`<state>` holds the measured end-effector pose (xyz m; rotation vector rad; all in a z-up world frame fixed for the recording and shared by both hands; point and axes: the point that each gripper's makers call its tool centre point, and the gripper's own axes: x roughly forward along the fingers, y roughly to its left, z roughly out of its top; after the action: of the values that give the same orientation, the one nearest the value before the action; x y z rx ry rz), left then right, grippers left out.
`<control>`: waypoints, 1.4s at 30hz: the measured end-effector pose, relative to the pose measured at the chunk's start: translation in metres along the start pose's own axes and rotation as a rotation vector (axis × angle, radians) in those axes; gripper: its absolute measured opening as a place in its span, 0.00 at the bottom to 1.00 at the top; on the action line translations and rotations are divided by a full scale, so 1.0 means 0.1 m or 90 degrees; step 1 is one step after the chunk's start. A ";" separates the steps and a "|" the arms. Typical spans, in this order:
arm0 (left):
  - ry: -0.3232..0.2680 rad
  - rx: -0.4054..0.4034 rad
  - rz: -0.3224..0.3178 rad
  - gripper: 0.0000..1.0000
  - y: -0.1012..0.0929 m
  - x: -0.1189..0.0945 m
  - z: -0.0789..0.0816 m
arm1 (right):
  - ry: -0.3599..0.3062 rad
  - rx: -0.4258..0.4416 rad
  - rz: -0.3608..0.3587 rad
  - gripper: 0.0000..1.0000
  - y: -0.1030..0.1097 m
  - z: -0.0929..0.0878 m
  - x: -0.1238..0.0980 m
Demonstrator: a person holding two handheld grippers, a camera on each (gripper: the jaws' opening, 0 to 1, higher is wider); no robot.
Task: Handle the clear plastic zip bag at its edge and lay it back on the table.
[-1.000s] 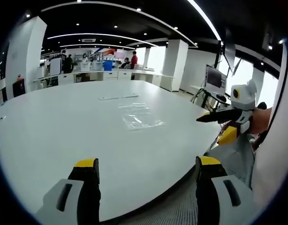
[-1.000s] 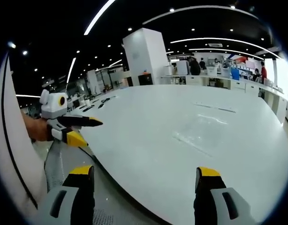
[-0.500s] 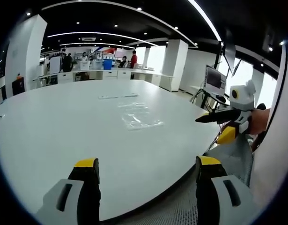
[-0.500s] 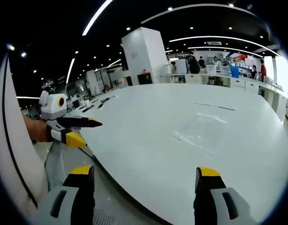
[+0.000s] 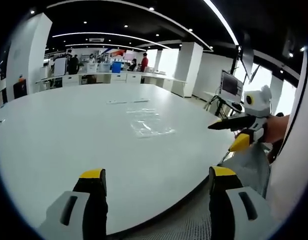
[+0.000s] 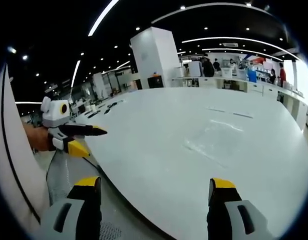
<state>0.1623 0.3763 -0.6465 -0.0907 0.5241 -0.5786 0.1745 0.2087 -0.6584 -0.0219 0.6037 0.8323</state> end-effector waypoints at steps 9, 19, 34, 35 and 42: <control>-0.002 -0.009 0.005 0.82 0.13 0.00 0.00 | 0.015 -0.027 0.000 0.82 -0.16 0.03 0.10; -0.003 -0.010 -0.004 0.81 0.05 0.07 0.07 | 0.026 -0.059 -0.017 0.72 -0.52 0.03 0.22; -0.001 0.005 -0.017 0.80 -0.02 0.12 0.14 | 0.067 -0.117 -0.032 0.58 -1.02 0.01 0.53; -0.001 0.005 -0.017 0.80 -0.02 0.13 0.14 | 0.067 -0.118 -0.032 0.57 -1.05 0.01 0.55; 0.007 0.006 -0.016 0.80 -0.03 0.14 0.14 | 0.079 -0.136 -0.027 0.55 -1.13 0.00 0.68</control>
<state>0.1773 0.3651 -0.6401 -0.0856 0.5315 -0.6064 0.2889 0.1779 -0.7172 -0.2812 0.6260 0.8553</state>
